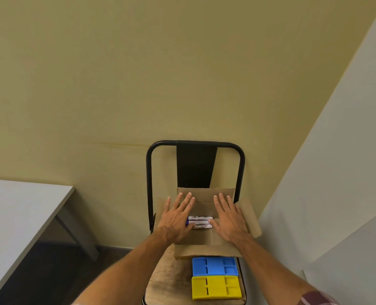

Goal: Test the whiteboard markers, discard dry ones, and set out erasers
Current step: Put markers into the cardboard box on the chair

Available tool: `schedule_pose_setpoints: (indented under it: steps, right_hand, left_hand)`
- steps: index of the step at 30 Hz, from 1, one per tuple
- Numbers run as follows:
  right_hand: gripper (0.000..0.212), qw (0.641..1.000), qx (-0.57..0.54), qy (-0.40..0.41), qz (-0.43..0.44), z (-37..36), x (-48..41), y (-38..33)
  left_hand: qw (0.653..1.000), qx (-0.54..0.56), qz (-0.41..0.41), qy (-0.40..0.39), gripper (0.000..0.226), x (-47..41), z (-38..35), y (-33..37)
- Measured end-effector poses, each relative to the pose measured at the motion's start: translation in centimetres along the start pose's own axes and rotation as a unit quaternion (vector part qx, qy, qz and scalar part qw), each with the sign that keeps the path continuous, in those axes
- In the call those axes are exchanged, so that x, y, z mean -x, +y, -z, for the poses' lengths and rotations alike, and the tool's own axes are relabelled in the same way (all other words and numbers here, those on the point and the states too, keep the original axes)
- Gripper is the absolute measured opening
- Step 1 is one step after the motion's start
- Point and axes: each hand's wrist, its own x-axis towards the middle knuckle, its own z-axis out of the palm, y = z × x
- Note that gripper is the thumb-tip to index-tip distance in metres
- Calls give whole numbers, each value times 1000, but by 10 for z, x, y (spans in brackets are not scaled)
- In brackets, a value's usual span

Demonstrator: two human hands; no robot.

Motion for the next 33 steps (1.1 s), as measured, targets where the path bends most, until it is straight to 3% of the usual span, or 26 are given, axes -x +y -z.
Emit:
schedule_pose_setpoints:
  steps: [6, 13, 20, 24, 30, 33]
  right_hand:
    - [71, 997, 48, 17, 53, -19, -10, -2]
    - [71, 990, 9, -70, 118, -41, -24, -7]
    - [69, 986, 31, -94, 133, -71, -34, -21]
    - [48, 989, 38, -69, 123, -74, -37, -26]
    - [64, 987, 48, -92, 125, -82, -45, -29]
    - [58, 983, 83, -105, 130, -86, -49, -32]
  left_hand:
    - [1000, 8, 4, -7, 82, -18, 5, -6]
    - [1000, 8, 7, 12, 75, -31, -7, -18]
    - [999, 3, 22, 46, 79, -34, -18, -28]
    - [998, 8, 18, 55, 84, -33, -21, -28]
    - [998, 3, 23, 63, 81, -33, -20, -27]
    - [998, -1, 26, 59, 78, -33, -23, -28]
